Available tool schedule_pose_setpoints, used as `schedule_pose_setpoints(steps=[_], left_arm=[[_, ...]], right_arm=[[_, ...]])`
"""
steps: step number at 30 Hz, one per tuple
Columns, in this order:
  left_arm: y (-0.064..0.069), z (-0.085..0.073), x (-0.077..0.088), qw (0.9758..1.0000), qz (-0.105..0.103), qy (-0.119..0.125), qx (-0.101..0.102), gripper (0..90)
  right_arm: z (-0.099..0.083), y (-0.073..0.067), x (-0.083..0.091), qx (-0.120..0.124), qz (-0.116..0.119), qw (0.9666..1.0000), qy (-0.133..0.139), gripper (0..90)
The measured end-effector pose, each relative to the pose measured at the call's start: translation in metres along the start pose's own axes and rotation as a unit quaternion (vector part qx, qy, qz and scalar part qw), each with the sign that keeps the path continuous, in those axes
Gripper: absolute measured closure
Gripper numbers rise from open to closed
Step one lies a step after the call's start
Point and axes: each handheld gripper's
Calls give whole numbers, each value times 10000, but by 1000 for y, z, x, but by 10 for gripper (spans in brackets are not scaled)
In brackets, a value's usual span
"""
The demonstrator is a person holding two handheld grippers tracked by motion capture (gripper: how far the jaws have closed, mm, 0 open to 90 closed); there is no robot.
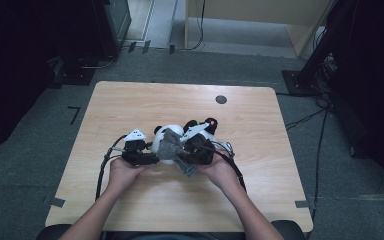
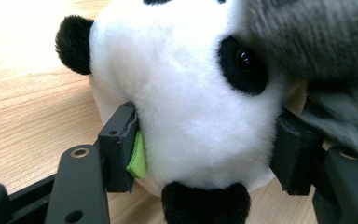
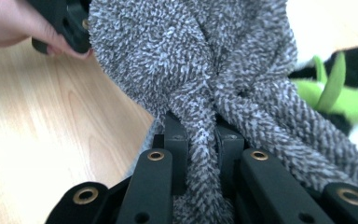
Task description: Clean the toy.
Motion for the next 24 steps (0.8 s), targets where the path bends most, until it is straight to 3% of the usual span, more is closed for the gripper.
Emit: schedule_pose_setpoints(steps=[5, 12, 17, 24], left_arm=[[-2, 1, 0, 10000, -46, -7, 71, 358], [-2, 2, -1, 10000, -54, 19, 25, 357], [0, 2, -3, 10000, -21, 48, -9, 358], [2, 0, -2, 9999, -11, 87, -74, 356]], right_arm=[[-4, 0, 3, -3, -12, 9998, -213, 809], [-11, 8, 12, -150, 116, 9993, -313, 809], [-12, 16, 31, -478, 302, 9984, -23, 807], [1, 12, 61, -347, -4, 9982, 479, 807]])
Point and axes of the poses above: each handheld gripper's, and its own axes: x roughly backward along the jaws, z roughly out of its top, y roughly to its right, and after that the axes turned 6 degrees about x, right-handed
